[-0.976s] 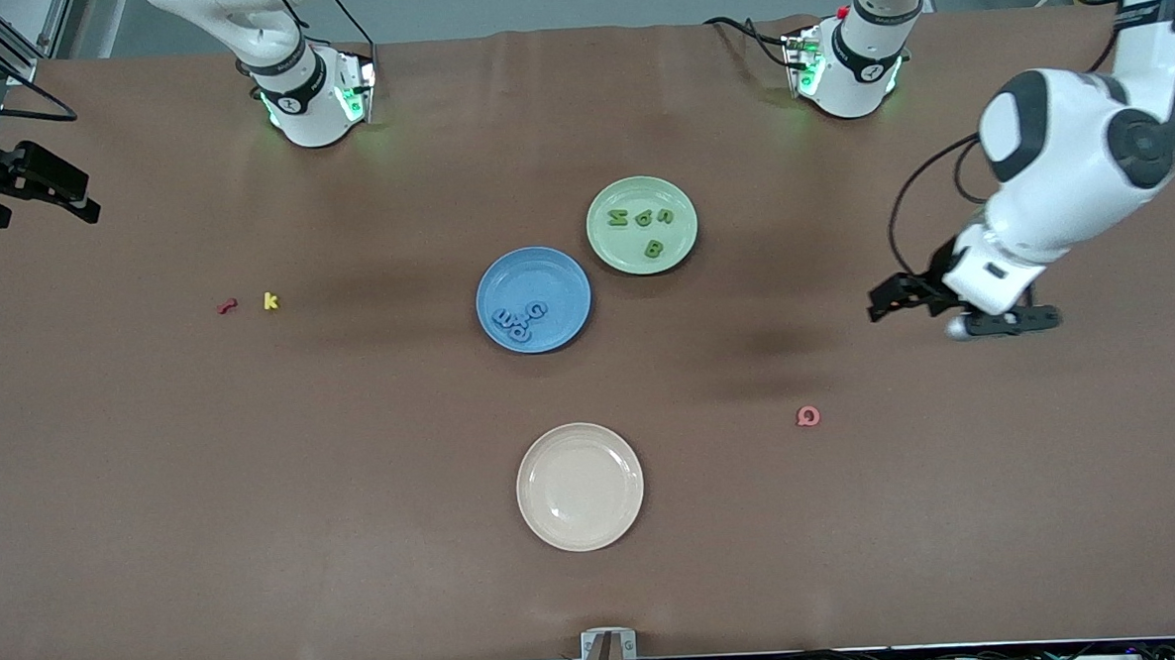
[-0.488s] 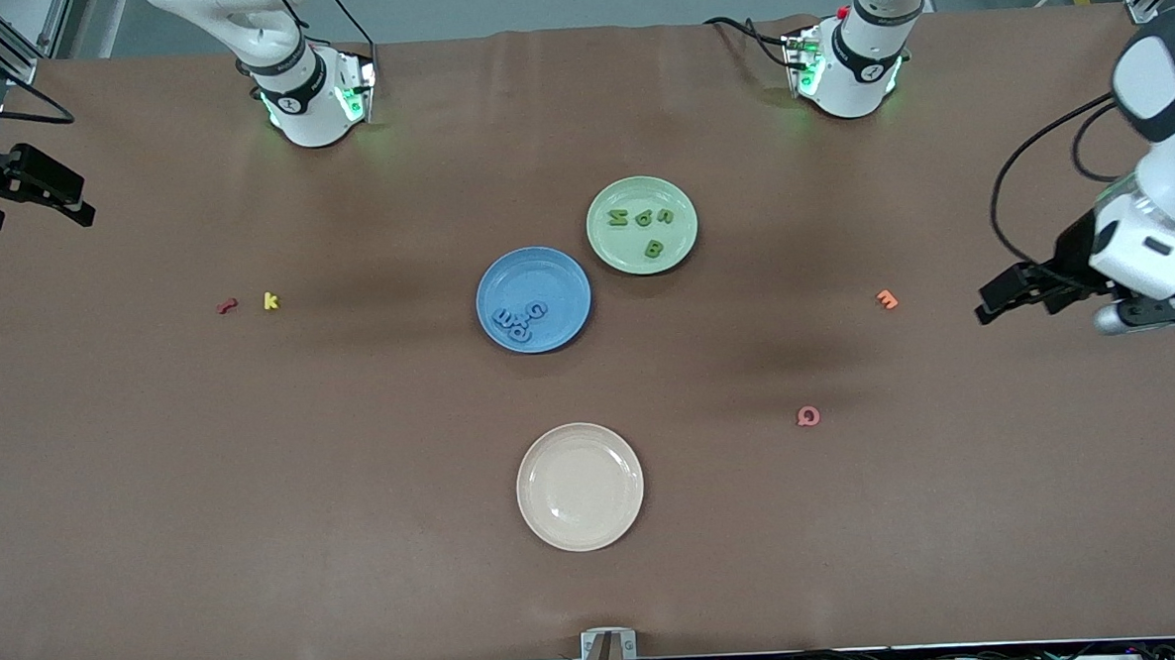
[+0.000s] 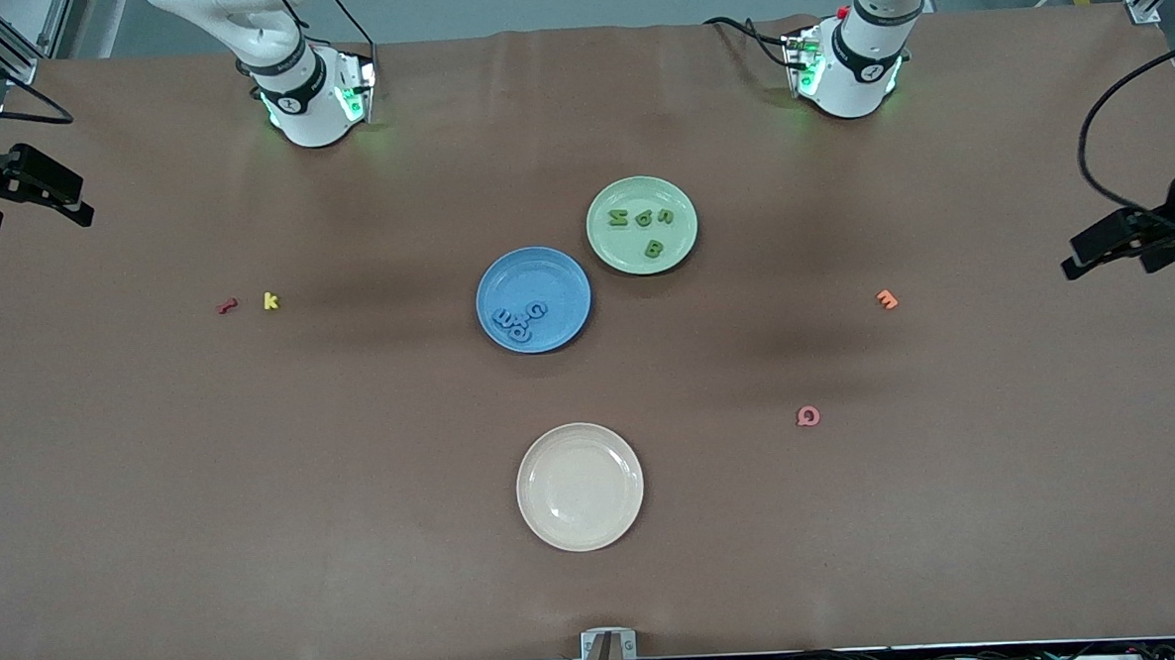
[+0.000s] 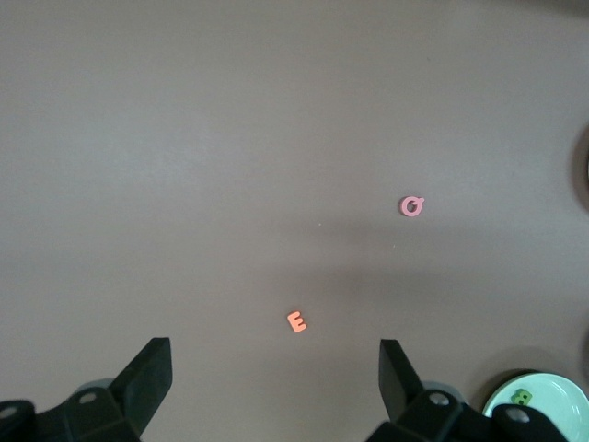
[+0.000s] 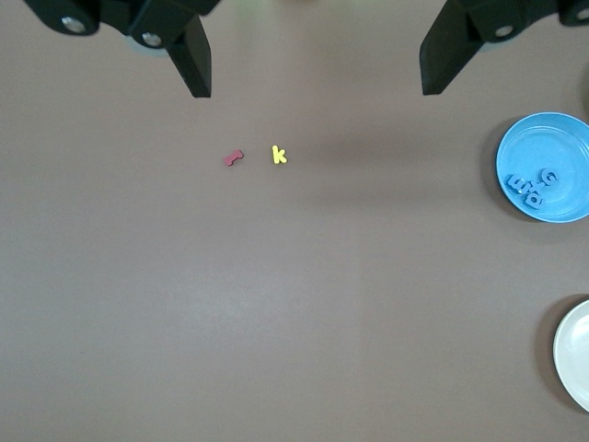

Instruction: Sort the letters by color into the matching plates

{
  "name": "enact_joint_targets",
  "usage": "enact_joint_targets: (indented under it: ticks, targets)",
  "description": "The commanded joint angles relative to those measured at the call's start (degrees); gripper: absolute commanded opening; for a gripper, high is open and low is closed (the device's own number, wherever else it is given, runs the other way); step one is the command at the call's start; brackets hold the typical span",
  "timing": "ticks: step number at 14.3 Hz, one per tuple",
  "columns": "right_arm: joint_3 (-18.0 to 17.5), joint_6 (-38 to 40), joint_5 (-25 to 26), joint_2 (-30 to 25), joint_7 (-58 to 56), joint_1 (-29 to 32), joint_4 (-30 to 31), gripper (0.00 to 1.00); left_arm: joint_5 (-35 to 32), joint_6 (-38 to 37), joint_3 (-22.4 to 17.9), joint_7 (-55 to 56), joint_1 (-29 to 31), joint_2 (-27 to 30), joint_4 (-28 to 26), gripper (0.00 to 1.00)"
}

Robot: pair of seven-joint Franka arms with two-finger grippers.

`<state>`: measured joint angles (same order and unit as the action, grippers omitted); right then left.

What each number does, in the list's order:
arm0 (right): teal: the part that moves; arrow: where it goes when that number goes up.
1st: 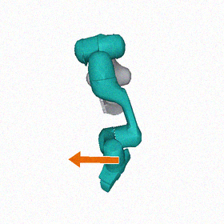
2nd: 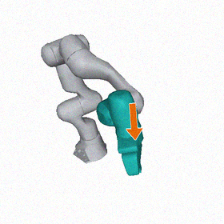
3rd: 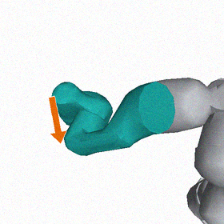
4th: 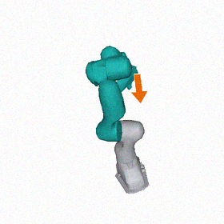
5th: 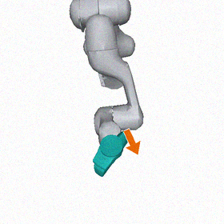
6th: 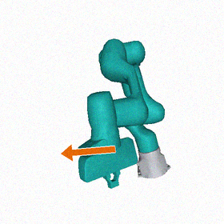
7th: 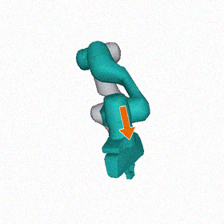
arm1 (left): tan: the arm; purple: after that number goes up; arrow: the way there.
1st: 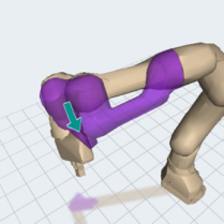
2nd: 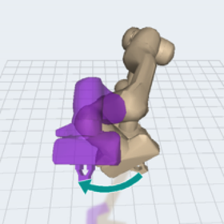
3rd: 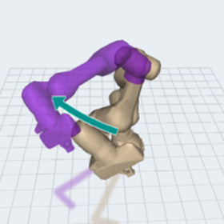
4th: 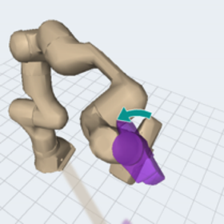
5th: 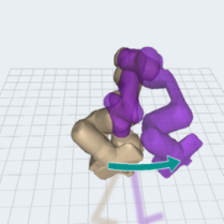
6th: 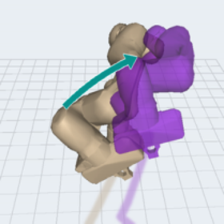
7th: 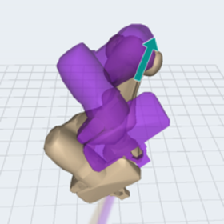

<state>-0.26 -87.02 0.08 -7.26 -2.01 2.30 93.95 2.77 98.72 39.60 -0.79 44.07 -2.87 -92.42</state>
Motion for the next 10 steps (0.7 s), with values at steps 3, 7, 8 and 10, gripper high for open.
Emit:
enact_joint_targets:
  ticks: [3,7,8,10]
  targets:
    - [-0.4,-0.5,-1.0,-0.4,-0.9,0.4,0.5,1.0,-0.7,-3.1,-0.5,-0.8,-0.1,2.9,2.0,0.99]
    - [-0.4,-0.3,-0.9,-0.5,-1.0,0.4,0.5,1.0,-0.7,-3.0,-9.7,-0.7,-9.3,2.9,2.0,0.99]
    - [-0.4,-0.3,-0.9,-0.5,-1.0,0.4,0.5,1.0,-0.7,-3.0,-14.4,-0.4,-14.5,2.9,2.1,0.99]
    - [-0.4,-0.3,-0.9,-0.5,-1.0,0.4,0.5,1.0,-0.7,-3.1,-25.5,-0.2,-25.5,3.0,2.0,0.99]
